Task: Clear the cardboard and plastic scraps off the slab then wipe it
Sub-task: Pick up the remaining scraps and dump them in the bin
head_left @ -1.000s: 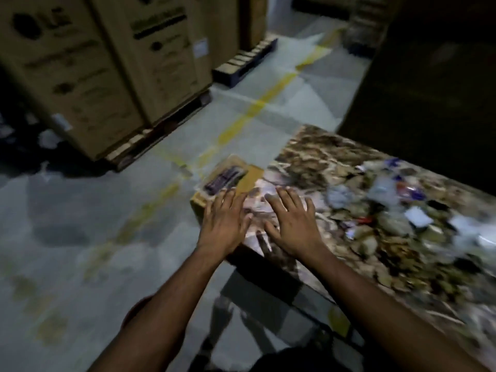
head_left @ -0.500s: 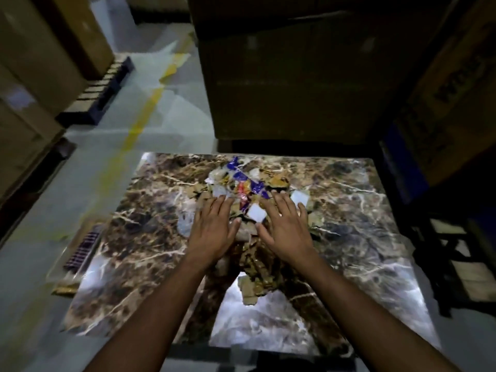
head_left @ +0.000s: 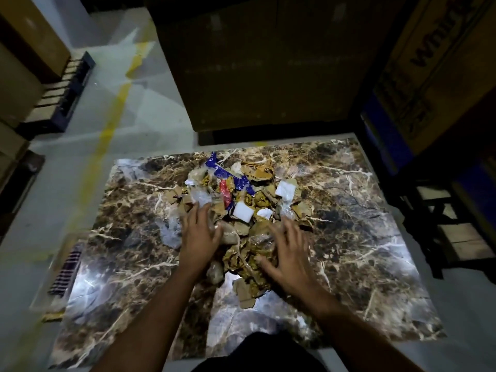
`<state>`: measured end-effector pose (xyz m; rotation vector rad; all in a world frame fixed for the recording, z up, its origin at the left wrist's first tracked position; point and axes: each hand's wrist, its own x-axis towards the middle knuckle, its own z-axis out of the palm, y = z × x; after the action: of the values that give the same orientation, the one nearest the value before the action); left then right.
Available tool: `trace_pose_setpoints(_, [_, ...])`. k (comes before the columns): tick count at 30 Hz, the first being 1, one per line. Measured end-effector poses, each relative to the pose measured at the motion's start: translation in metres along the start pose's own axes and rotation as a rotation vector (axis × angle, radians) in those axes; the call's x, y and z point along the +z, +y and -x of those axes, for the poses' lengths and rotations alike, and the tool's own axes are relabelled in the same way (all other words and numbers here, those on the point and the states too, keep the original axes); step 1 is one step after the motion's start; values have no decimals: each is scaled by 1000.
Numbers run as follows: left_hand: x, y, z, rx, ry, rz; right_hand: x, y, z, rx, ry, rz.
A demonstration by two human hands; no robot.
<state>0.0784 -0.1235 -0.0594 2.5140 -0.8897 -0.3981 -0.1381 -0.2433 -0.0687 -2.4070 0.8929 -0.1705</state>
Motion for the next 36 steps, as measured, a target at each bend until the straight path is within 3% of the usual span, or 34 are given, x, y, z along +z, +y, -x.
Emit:
trace_pose_setpoints(4, [1, -5, -3, 1, 13, 72, 24, -32, 7, -132, -152, 264])
trace_pose_setpoints(7, [-1, -7, -3, 55, -9, 109, 35, -40, -4, -43, -161, 278])
trace_pose_setpoints(12, [-3, -15, -1, 155, -196, 69, 38, -47, -24, -11, -164, 267])
trace_pose_setpoints(15, [-3, -19, -4, 194, -170, 47, 36, -52, -30, 23, -148, 236])
trace_pose_setpoints(21, [-7, -23, -6, 265, -89, 116, 37, -45, -30, -3, -7, 88])
trace_pose_setpoints(28, [-30, -19, -8, 388, 113, 230, 17, -36, -38, -46, 194, -170])
trace_pose_setpoints(36, [-45, 6, -9, 160, 179, 607, -19, -52, -49, 85, 279, -493])
